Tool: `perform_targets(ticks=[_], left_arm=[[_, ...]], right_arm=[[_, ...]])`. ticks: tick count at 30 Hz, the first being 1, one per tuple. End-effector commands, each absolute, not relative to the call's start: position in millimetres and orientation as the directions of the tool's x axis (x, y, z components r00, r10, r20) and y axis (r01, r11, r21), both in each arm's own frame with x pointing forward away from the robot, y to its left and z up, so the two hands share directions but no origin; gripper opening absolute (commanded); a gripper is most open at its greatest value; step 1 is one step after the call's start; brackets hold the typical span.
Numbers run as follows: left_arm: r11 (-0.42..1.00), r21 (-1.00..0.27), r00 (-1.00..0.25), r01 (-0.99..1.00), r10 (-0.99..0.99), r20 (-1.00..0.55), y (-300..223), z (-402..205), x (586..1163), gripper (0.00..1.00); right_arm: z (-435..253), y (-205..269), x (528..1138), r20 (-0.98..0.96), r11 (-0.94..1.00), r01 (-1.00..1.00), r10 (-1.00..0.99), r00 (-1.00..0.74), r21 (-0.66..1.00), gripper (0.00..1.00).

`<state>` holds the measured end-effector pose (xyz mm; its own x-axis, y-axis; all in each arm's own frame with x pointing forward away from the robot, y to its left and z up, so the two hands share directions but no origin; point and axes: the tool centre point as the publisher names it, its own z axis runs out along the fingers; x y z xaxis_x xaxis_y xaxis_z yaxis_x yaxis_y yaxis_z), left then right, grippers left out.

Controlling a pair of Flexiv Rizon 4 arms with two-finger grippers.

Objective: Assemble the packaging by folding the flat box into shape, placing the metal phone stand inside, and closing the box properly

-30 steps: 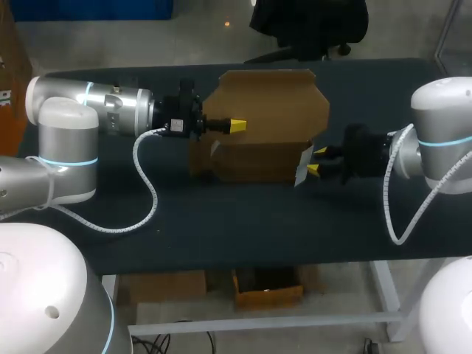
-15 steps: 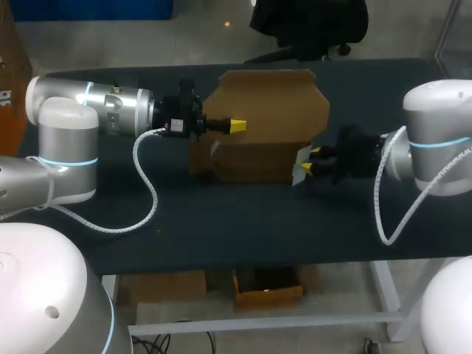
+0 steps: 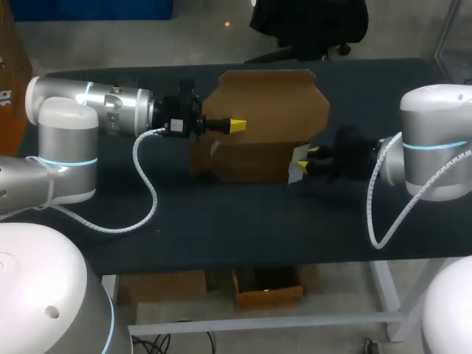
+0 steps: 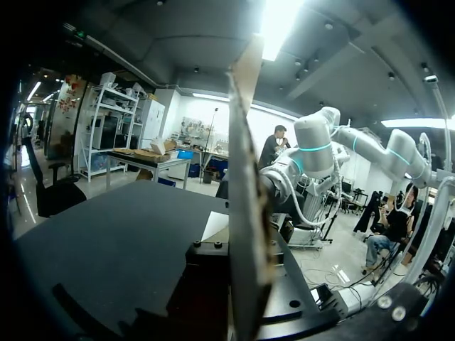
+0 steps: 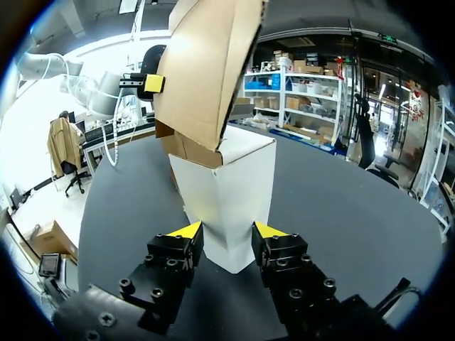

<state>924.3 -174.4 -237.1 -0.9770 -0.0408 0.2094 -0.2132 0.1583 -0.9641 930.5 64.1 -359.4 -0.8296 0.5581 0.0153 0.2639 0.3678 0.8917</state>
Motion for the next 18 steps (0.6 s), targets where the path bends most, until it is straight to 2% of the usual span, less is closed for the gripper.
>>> perform_targets(ticks=[1,18], left_arm=[[0.157,-0.964,-0.977,-0.214,-0.038,0.210,-175.2,-240.3,924.8,0.00],[0.157,-0.964,-0.977,-0.214,-0.038,0.210,-175.2,-240.3,924.8,0.00]], right_arm=[[-362.6,70.4,928.5,0.010,0.347,0.258,0.580,-0.814,0.902,0.42],[-364.6,72.9,933.9,0.024,0.318,0.293,0.640,-0.768,0.901,0.41]])
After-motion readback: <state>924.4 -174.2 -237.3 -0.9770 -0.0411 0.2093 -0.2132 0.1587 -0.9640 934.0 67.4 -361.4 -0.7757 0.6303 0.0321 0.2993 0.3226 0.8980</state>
